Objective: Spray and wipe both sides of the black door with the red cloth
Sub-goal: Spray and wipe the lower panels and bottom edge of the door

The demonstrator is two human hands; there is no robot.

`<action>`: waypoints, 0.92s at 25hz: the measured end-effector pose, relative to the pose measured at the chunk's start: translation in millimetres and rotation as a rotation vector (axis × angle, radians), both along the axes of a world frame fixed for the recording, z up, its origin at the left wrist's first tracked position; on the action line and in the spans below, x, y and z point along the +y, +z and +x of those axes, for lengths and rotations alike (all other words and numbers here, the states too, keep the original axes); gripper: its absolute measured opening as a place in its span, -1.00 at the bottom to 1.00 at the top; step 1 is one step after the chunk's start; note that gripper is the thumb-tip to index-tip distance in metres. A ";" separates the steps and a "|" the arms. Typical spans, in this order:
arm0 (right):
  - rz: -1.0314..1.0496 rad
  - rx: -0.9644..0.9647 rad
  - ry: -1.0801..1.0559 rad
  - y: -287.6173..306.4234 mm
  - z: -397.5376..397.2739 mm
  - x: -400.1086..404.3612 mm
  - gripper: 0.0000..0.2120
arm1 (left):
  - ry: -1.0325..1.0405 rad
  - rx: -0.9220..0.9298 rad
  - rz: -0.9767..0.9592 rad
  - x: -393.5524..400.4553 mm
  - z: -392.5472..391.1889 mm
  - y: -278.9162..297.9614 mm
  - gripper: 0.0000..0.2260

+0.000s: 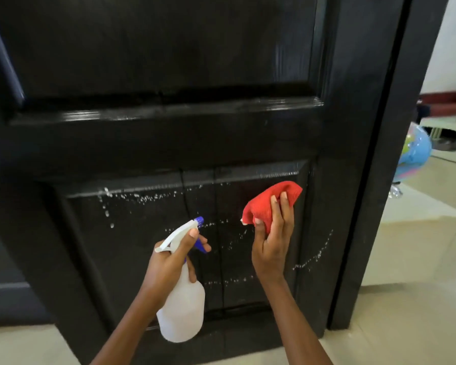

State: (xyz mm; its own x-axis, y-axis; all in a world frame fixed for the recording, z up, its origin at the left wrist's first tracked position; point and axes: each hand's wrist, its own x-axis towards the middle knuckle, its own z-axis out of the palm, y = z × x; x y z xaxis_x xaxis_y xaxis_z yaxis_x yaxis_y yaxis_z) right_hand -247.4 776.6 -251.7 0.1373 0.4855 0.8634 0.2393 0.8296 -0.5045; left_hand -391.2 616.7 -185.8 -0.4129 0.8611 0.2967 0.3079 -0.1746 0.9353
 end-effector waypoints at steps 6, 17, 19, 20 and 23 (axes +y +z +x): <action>0.047 -0.250 -0.279 63.8 -3.1 34.8 -0.38 | 0.093 -0.007 0.070 1.7 7.4 49.7 -0.61; 0.311 -0.326 -0.213 84.9 -28.6 46.9 -0.22 | 0.258 -0.092 0.049 -18.1 -25.1 51.0 -0.62; 0.392 -0.390 -0.163 94.8 -44.0 40.3 -0.23 | 0.372 -0.121 0.050 -21.4 -35.2 48.8 -0.61; 0.430 -0.435 -0.137 97.3 -53.3 36.5 -0.24 | 0.435 -0.134 0.050 -23.4 -41.4 47.4 -0.60; 0.482 -0.520 -0.108 99.2 -80.5 23.9 -0.25 | 0.570 -0.204 0.053 -30.1 -60.9 43.3 -0.55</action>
